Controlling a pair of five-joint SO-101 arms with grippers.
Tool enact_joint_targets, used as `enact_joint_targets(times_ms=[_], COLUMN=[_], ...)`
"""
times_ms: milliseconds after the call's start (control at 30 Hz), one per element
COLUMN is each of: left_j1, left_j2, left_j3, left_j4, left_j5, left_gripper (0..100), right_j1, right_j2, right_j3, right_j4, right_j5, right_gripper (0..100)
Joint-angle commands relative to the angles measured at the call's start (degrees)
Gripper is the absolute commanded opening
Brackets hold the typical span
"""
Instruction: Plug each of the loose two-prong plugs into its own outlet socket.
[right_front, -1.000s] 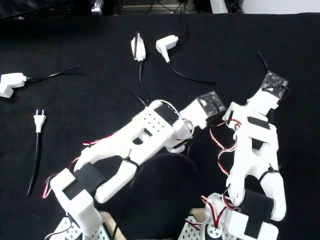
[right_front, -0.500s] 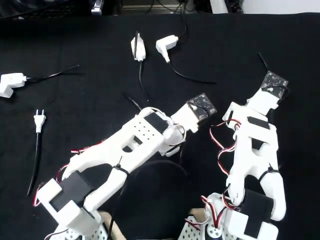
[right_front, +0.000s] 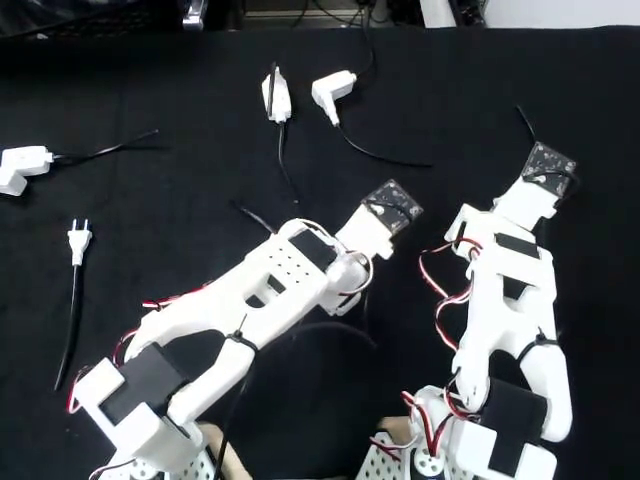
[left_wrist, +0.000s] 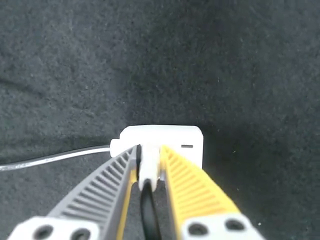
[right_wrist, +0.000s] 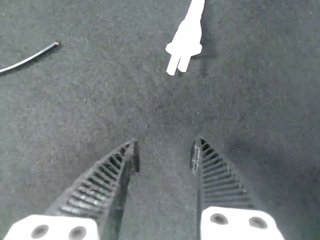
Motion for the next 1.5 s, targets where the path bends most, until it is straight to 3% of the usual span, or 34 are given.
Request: enact_joint_targets(times_ms=[0,233,667,1000,1267,1467], left_j1=[1.80,1.10,-4.53,-8.22,-5.32,-9.36], left_j2=[0.62,0.09,0.00,0.00,0.00,0.00], left_j3=[2.77,2.68,-1.10,-19.12,-32.48,-39.34], left_j4=[0.26,3.43,4.04,17.67,30.68,33.05], left_j5=[0.53,0.88,0.97,0.62,0.53,0.79], left_gripper=[3,21,21,21,21,21], right_j1=[-0.70,-0.70,-0.70,-0.70,-0.70,-1.32], right_j2=[-1.71,-1.71,-1.71,-1.71,-1.71,-1.71], right_j3=[-0.13,-0.13,-0.31,-0.31,-0.13,-0.04], right_j4=[-0.79,-0.79,-0.88,-0.88,-2.02,-2.02], right_j5=[-0.44,-0.44,-0.44,-0.44,-0.44,1.49], right_gripper=[18.6,18.7,18.7,18.7,18.7,18.7])
